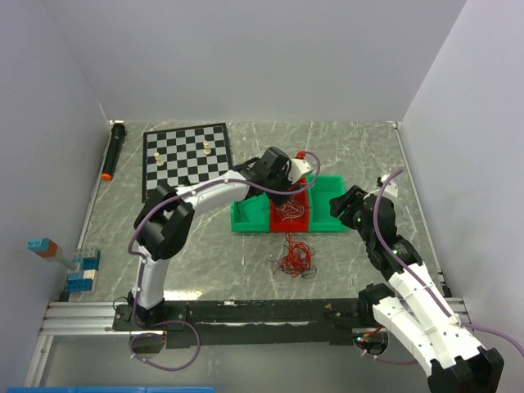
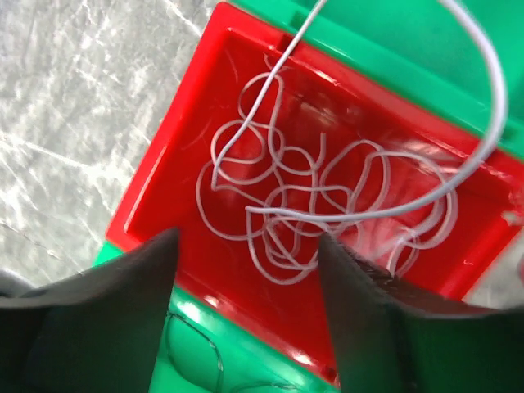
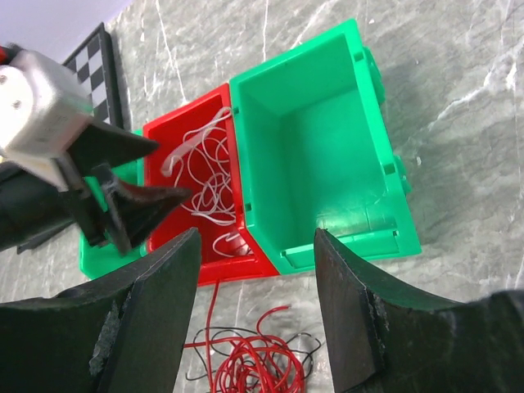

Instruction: Untangle the cables

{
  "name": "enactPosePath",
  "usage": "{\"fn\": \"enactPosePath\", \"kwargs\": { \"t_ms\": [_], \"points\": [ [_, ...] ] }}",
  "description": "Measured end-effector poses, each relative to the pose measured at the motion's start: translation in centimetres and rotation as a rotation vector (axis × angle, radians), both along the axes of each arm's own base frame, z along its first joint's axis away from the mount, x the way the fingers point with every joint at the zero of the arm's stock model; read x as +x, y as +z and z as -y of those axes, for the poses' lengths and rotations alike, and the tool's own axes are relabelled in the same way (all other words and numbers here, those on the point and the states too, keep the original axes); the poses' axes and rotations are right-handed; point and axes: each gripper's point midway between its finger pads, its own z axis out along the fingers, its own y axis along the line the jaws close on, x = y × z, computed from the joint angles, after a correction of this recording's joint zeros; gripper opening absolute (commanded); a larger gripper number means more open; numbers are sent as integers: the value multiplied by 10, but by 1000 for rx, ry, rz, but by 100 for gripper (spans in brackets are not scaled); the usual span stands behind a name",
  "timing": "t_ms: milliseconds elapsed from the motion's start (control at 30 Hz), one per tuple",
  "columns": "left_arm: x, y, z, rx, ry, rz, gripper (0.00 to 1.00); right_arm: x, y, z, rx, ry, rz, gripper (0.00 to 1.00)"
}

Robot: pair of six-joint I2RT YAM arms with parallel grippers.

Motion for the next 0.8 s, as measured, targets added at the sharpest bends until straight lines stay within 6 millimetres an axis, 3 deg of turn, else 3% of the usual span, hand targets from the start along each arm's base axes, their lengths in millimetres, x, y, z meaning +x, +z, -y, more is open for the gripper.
{"fn": "enactPosePath", "kwargs": {
  "t_ms": [100,200,400,500,600,700,800],
  "points": [
    [-8,14,-3,-6,2,-2,91,-1,-3,-1,-3,5,-11,64],
    [-17,47,-14,-42,17,14,93,-2,-4,-1,-8,9,-20,65],
    [-34,158,-33,-231,15,133,93,-4,-5,-5,-1,40,-25,65],
    [-54,195,-40,-306,-38,167,90,-2,-14,-11,7,62,-44,64],
    [-77,201,-42,-318,-111,159,88,6,-31,-18,7,76,-97,62],
    [-95,179,-39,-274,-187,115,88,17,-47,-23,3,84,-144,62],
    [-109,150,-41,-213,-229,58,89,24,-77,-28,-15,94,-233,61]
  ]
}}
